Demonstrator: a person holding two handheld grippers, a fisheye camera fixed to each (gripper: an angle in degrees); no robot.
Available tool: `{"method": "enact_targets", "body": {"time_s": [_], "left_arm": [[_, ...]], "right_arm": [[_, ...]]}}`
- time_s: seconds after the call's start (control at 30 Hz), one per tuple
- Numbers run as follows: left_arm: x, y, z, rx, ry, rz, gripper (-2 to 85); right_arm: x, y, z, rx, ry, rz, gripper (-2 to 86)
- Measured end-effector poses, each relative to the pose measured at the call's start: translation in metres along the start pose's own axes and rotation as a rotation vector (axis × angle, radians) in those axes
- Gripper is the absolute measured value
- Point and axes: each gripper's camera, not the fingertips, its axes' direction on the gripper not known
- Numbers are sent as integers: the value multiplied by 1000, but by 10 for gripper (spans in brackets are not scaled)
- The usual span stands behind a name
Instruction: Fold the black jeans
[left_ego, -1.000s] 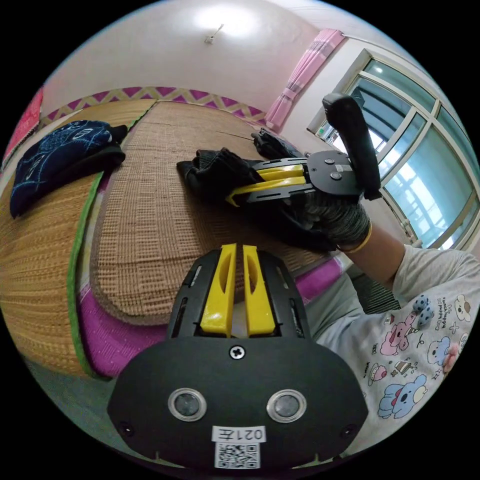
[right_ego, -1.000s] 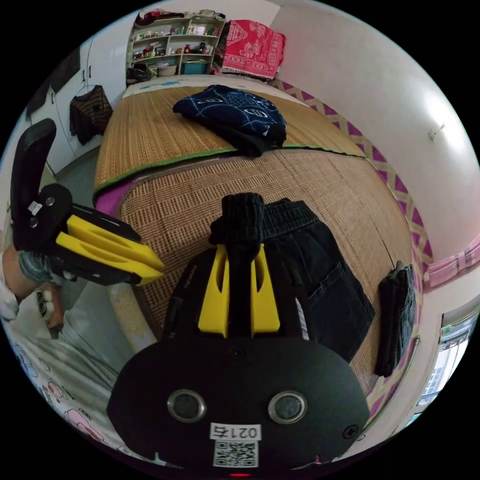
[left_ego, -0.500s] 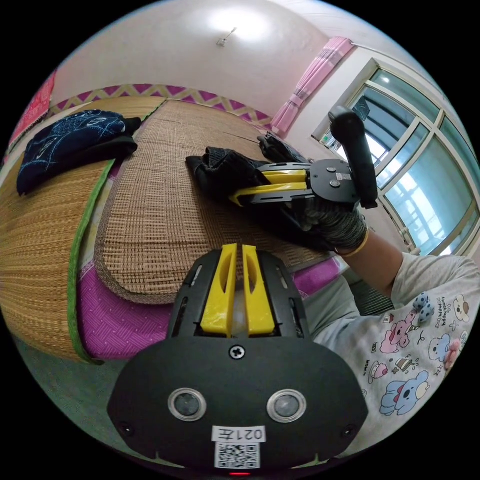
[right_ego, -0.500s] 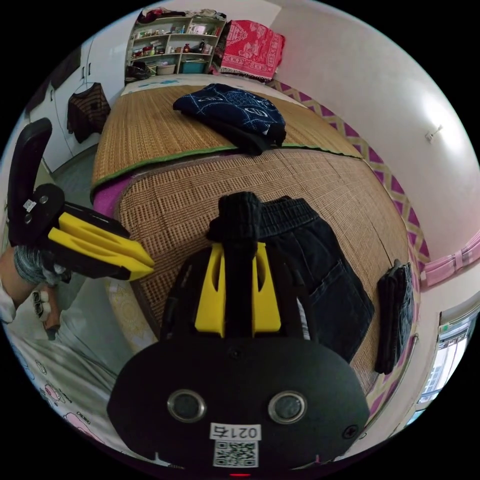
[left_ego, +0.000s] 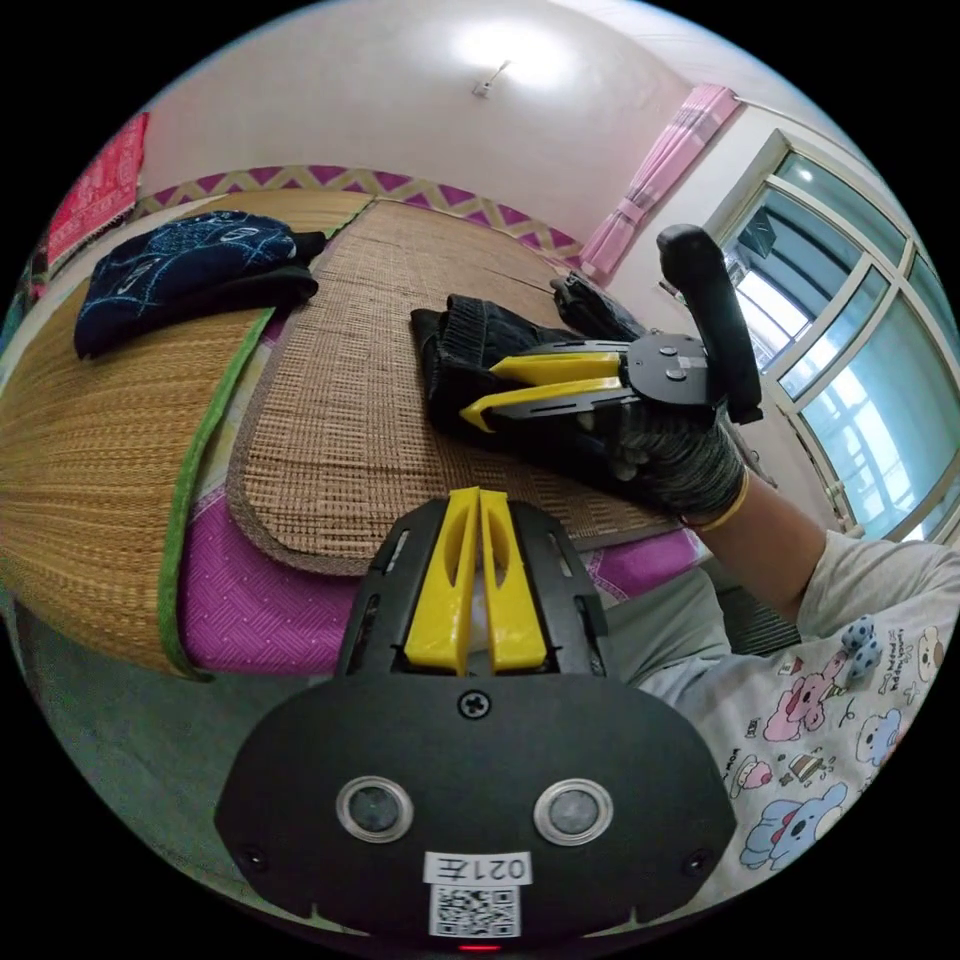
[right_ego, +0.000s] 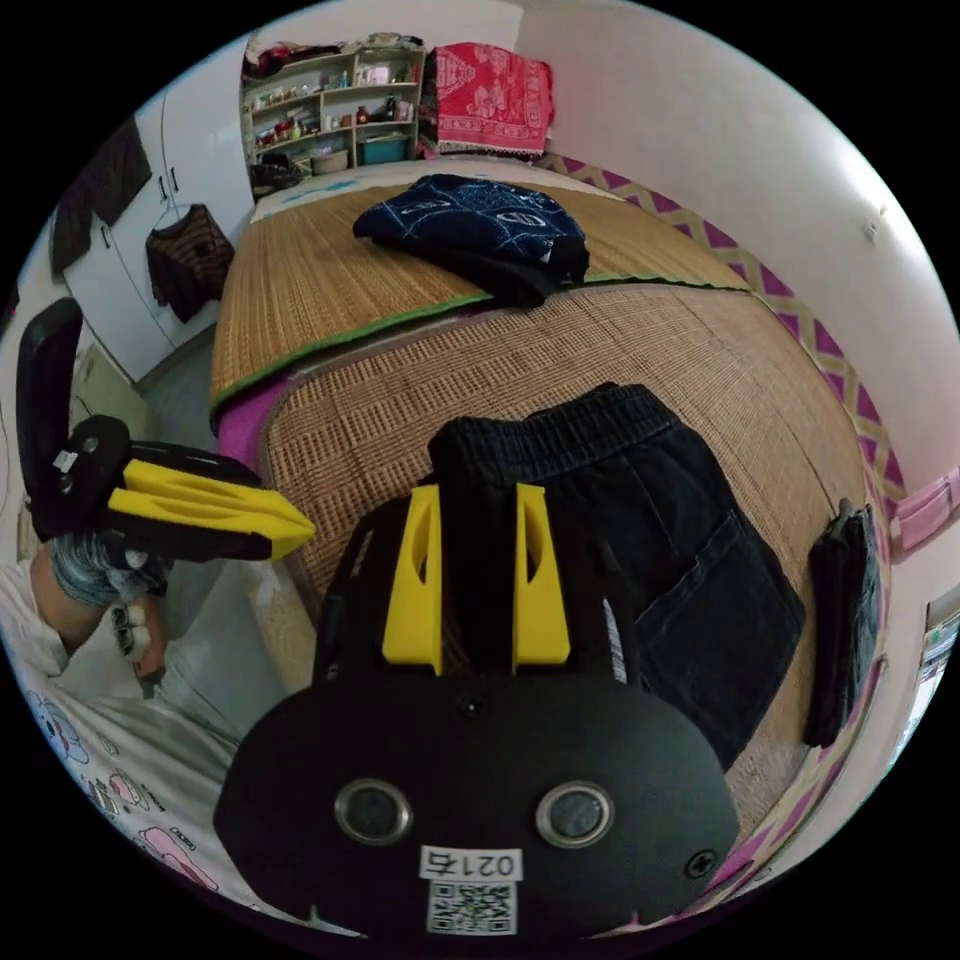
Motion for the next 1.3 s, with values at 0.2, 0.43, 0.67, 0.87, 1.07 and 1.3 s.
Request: {"method": "enact_targets", "body": {"time_s": [0.2,0.43,0.67,0.87,1.07,1.3], "left_arm": [[24,3,10,-13,-65,10,-10],[68,0,30,-22,-121,76,-10],[113,-5,55,-34,-156,144,-9],[151,-10,85,-66,-138,184,-9],[182,-19,117,-68,-77,264,-2],[267,-52,177,-82,63,511,69]], "right_arm": [[93,49,-47,197,-255,221,36],[249,195,-176,535,-354,519,28],[358,467,-261,755,-230,933,22],[369,659,-220,690,-209,1296,14],[347,731,-173,793,-411,1440,18],[310,618,-244,623,47,1091,47]]}}
